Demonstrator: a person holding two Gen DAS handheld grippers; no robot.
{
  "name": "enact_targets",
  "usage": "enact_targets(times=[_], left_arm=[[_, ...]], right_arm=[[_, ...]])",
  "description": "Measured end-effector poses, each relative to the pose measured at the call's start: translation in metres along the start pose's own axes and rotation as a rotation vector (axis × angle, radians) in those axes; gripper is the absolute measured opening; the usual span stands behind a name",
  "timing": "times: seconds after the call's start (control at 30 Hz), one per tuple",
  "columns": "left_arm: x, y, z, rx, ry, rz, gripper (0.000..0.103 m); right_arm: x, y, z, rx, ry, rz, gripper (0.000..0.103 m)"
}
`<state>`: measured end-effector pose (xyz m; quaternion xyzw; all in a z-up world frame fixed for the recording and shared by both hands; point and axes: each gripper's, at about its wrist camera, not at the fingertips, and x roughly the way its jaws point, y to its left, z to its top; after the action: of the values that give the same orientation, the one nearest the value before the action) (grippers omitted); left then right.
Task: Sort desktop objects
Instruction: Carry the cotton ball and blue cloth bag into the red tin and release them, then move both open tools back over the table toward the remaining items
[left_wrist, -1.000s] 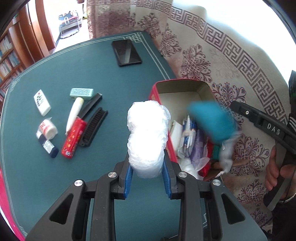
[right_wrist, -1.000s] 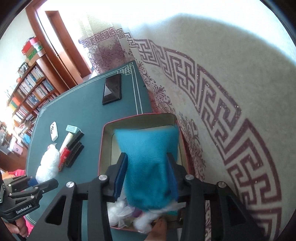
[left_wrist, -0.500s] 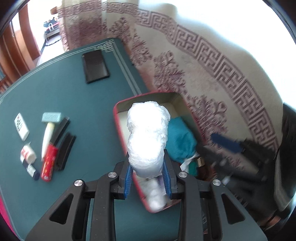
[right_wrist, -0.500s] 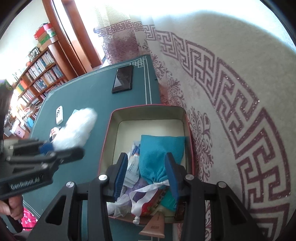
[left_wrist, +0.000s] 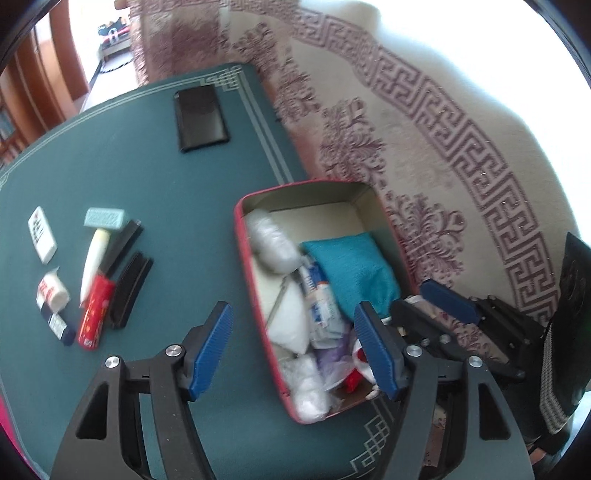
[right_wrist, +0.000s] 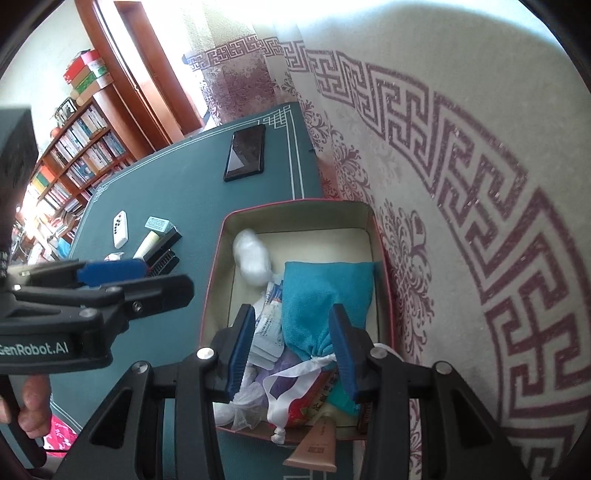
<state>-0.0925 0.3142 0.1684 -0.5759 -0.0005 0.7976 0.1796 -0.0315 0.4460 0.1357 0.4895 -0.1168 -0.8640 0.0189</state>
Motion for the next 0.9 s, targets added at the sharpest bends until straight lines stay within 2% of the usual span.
enact_targets(times=[0.27,0.63,0.9], left_arm=[[0.002,0.032,-0.016,-0.084,0.018,0.035,0.072],[-0.004,0.077,-0.029,-0.173,0.028,0.073,0.071],[-0.011,0.123,-0.044,-0.263,0.033,0.100,0.071]], right_arm=[[0.011,0.007,-0.003,0.020,0.037,0.014,0.046],[0.016,0.036,-0.001,-0.013,0.050,0.037,0.046],[0.021,0.059,-0.002,-0.022,0.065,0.064,0.046]])
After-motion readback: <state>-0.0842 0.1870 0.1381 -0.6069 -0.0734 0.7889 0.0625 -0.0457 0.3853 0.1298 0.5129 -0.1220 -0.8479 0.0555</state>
